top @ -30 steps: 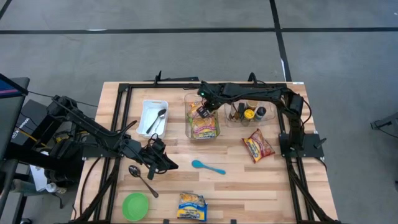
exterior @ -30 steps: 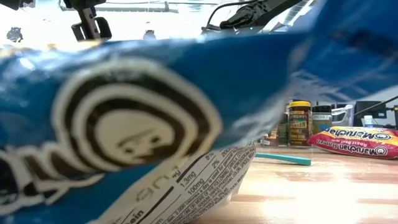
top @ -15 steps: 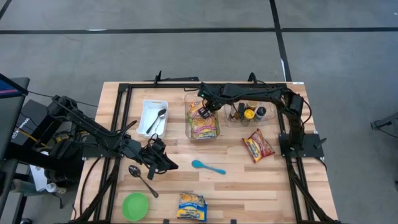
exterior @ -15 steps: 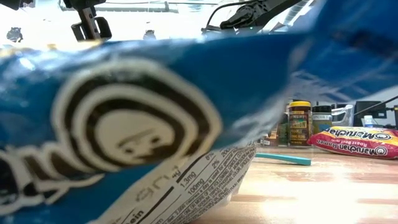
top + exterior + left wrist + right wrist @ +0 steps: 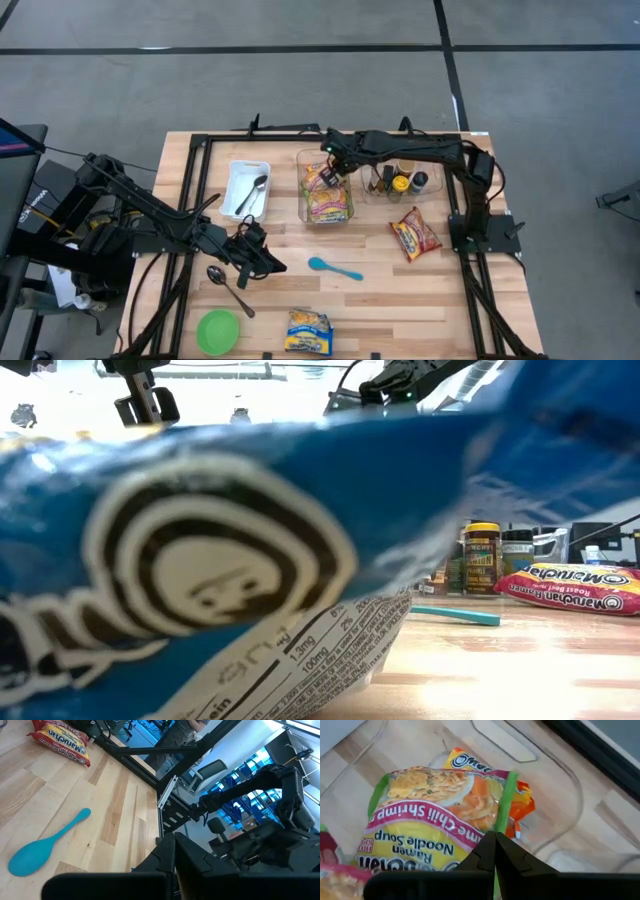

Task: Pick & Place Food Item
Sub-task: Put the green noodle pack into the left transparent bin, then put the red noodle pack into the left transparent bin

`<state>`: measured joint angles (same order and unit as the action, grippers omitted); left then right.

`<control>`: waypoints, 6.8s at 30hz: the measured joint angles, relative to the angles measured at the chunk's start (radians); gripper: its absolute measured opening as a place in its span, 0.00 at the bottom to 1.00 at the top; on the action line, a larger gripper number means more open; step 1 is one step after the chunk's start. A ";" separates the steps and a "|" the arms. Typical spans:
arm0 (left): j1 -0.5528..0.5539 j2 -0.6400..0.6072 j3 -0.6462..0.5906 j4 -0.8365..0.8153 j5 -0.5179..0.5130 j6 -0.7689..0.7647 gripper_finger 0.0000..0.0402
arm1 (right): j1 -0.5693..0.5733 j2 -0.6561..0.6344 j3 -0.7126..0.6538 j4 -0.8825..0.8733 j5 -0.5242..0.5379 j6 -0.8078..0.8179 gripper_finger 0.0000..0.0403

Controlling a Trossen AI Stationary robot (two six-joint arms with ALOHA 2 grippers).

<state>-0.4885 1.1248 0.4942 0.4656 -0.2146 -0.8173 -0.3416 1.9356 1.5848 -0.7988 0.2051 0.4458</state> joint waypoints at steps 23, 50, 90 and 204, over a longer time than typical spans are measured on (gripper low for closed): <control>0.000 0.000 0.000 0.014 -0.003 0.000 0.00 | 0.094 -0.259 0.000 -0.074 0.005 -0.122 0.00; 0.000 0.000 0.000 0.014 0.000 0.000 0.00 | 0.371 -0.364 0.000 -0.431 0.007 -0.040 0.00; 0.000 0.000 0.000 0.014 0.001 0.000 0.00 | 0.916 -0.374 -0.004 -0.642 0.329 0.349 0.00; 0.000 0.000 0.000 0.014 -0.002 0.000 0.00 | 0.600 -0.802 -0.882 -0.396 -0.019 1.012 0.00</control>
<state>-0.4889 1.1248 0.4938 0.4797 -0.2169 -0.8173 0.2581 1.1339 0.7033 -1.1950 0.1856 1.4576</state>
